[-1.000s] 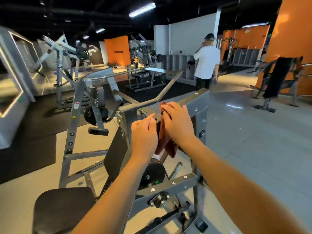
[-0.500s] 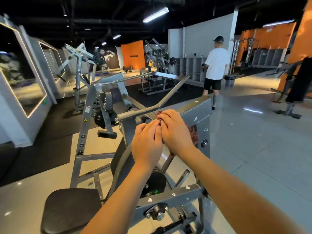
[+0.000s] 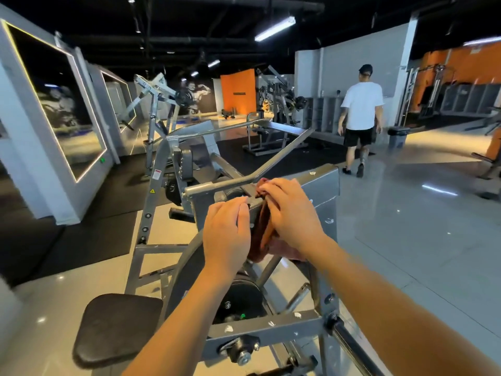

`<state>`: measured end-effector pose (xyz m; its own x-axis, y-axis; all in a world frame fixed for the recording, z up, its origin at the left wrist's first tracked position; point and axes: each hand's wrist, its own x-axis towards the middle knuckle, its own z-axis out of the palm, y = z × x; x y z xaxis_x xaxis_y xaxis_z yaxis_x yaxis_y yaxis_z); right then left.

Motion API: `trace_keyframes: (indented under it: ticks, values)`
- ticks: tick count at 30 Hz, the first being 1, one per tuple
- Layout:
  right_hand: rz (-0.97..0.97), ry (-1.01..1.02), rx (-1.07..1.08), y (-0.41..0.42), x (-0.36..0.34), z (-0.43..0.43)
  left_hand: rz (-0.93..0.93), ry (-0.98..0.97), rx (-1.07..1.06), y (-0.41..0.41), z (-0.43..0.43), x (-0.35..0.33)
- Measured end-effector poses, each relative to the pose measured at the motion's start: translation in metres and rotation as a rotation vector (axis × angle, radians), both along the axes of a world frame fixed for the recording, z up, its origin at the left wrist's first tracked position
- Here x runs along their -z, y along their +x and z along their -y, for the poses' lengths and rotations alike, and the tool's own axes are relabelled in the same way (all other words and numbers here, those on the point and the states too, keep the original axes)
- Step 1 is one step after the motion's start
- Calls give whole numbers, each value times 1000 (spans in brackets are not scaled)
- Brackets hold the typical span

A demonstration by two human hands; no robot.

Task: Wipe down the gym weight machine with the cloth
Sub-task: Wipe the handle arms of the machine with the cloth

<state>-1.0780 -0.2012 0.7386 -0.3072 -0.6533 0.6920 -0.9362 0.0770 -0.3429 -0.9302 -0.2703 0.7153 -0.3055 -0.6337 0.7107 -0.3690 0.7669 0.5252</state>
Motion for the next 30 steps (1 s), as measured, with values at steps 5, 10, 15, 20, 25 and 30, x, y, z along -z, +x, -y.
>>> trace_keyframes:
  ticks: [5, 10, 15, 20, 25, 30]
  values:
    - [65, 15, 89, -8, -6, 11, -11, 30, -92, -22, -21, 4]
    - [15, -2, -198, -15, -9, -13, -13, 10, -126, -40, -37, -9]
    - [41, 0, 130, -92, -29, -19, 174, -56, -62, -80, -47, -23]
    - [-95, 149, 6, -70, -13, -7, 65, 45, -111, -93, -48, -14]
    - [5, 72, -150, -66, -18, -18, 35, 92, -88, -82, -48, -9]
    - [-152, 188, 184, -96, -26, -4, 85, 87, -132, -86, -48, -10]
